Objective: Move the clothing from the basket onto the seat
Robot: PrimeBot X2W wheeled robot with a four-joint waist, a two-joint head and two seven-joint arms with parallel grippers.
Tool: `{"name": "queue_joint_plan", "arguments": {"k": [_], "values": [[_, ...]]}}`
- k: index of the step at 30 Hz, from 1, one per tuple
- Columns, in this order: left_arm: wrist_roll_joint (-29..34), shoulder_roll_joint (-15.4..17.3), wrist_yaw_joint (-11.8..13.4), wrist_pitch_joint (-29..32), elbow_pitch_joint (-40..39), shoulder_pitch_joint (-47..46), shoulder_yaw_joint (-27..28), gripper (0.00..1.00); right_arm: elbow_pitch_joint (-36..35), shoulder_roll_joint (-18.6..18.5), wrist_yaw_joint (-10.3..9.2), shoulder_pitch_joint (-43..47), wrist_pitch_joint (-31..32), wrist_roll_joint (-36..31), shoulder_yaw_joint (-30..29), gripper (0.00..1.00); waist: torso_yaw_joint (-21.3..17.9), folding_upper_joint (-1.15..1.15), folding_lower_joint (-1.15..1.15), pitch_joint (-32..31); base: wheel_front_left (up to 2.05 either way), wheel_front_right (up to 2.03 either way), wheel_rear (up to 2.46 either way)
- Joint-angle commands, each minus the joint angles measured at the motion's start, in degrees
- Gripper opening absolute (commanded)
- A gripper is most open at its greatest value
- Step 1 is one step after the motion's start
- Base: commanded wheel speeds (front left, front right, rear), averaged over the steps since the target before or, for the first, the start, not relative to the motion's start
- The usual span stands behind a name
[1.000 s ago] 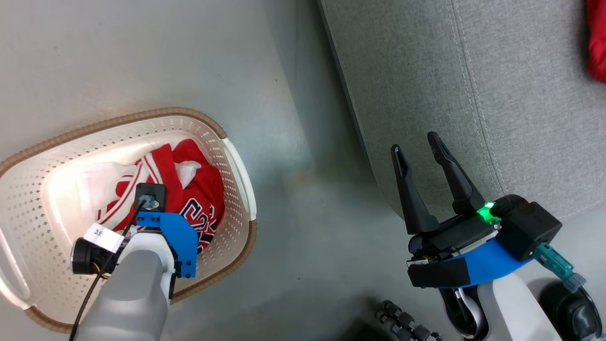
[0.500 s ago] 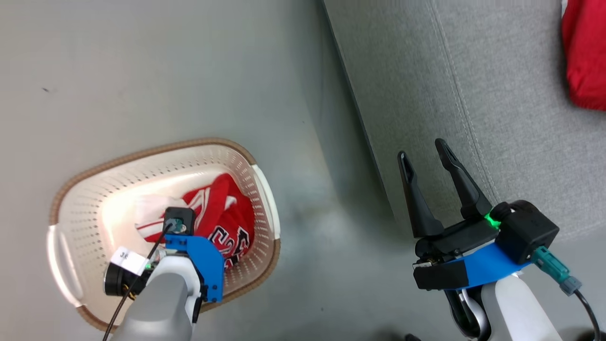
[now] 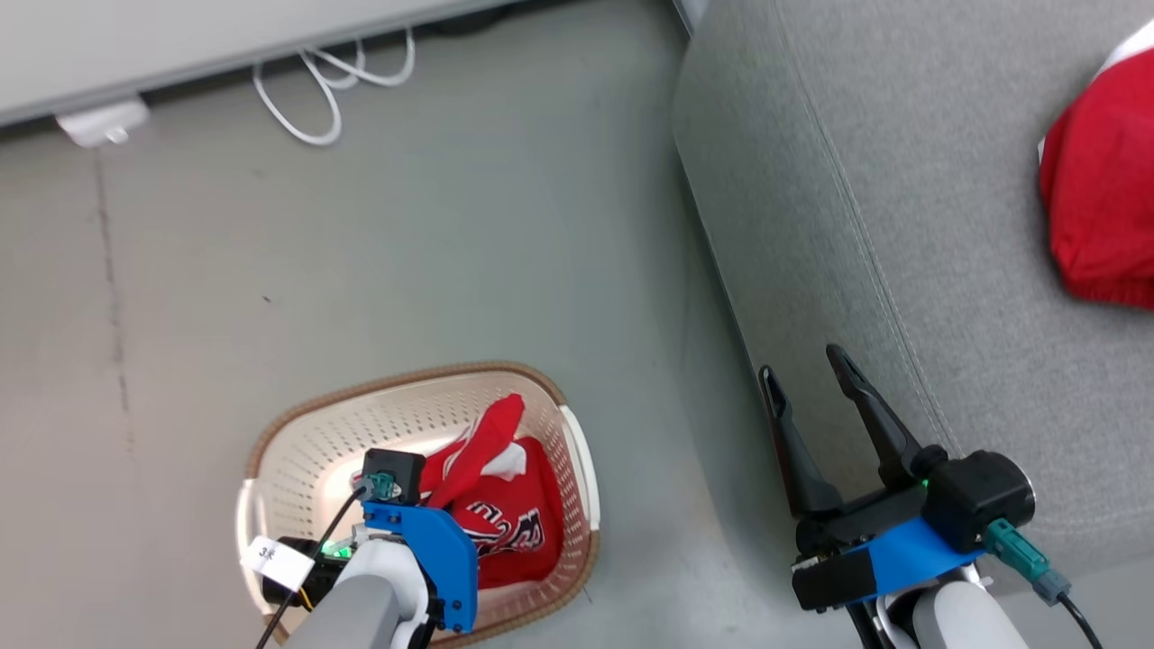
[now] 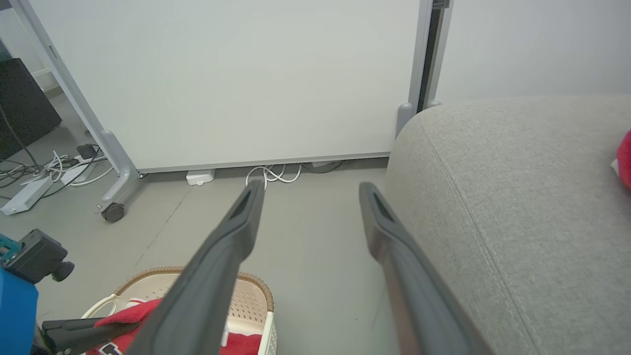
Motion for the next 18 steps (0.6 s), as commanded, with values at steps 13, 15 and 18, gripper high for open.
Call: {"name": "queue_joint_plan", "arguments": {"k": [13, 15, 18], "values": [[-8.0, 0.0, -0.8, -3.6, -7.3, 2.3, -10.1, 0.0, 0.5, 0.0, 0.03, 5.5, 1.5, -0.8, -1.1, 1.0, 6.2, 0.0, 0.01, -12.5, 0.0, 0.0, 0.0], [-9.2, 0.0, -0.6, -4.0, -8.4, 2.0, -11.5, 0.0, 0.2, 0.0, 0.03, 6.2, 1.9, -0.9, -1.1, 1.0, 6.8, 0.0, 0.01, -13.6, 0.0, 0.0, 0.0], [-11.3, 0.0, -1.0, -4.3, -10.5, 1.4, -14.0, 0.0, -0.1, 0.0, 0.03, 7.3, 2.4, -1.0, -1.2, 1.0, 7.7, 0.0, 0.01, -15.2, 0.0, 0.0, 0.0]]}}
